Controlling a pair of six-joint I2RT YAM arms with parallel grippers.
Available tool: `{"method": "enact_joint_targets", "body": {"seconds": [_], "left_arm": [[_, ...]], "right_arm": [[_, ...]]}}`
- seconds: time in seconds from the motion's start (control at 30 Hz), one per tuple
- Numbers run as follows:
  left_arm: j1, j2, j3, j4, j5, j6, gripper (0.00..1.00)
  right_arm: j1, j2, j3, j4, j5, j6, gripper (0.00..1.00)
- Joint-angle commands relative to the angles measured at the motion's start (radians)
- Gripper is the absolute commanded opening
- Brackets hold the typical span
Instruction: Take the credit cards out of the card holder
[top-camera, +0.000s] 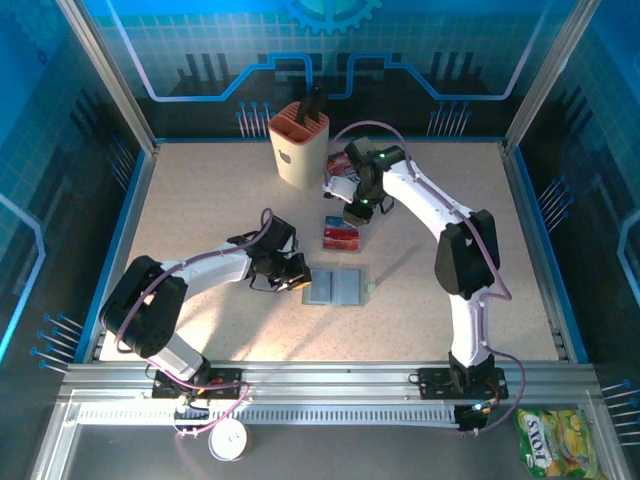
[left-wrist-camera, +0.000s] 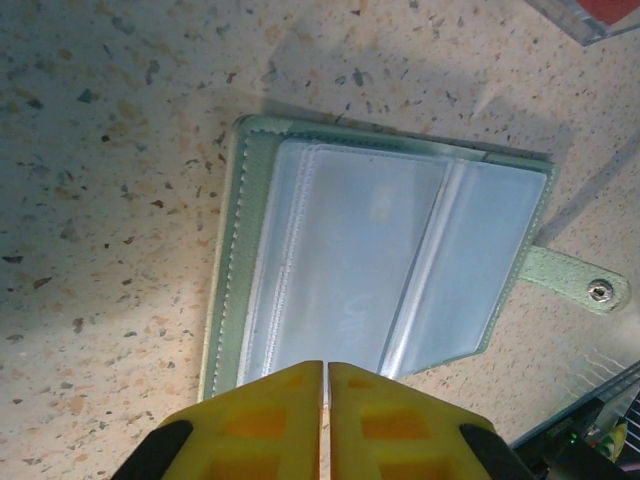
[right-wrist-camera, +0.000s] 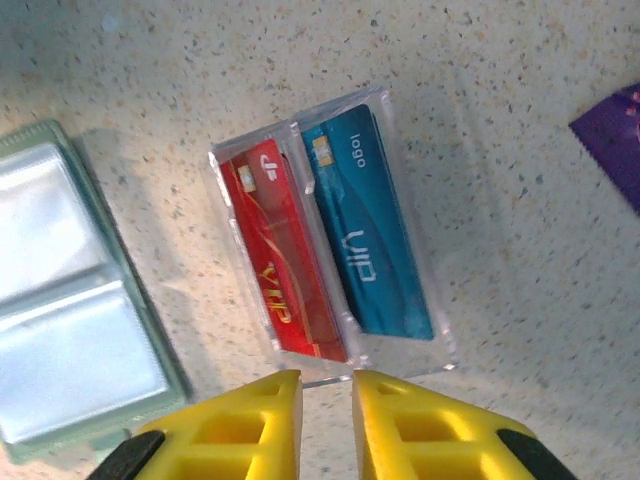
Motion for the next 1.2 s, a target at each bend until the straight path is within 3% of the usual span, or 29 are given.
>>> {"method": "enact_joint_targets", "body": {"seconds": [0.0,0.3,0.53,1.17], "left_arm": [[0.007,-0.017,-0.020,0.016,-0.013,0.007,0.09],[0.007,0.033,-0.027,0.045,0.002,0.029,0.06],[0.007,0.042,-0.024,0.023,-0.042,0.065,0.03],[0.008,0.077,-0.046,0.038,-0.047,0.059,0.02]], "right_arm": [[0.024,-0.096,-0.109,0.138,-0.029,0.203,0.23],[0.121,-0.268,-0.412,0.380,-0.049,0.560,0.24],[0.187,-0.321,-0.549,0.503,-0.062,0.809,0.23],[0.256,-0.320,-0.779,0.754,-0.179,1.169,0.12]]}}
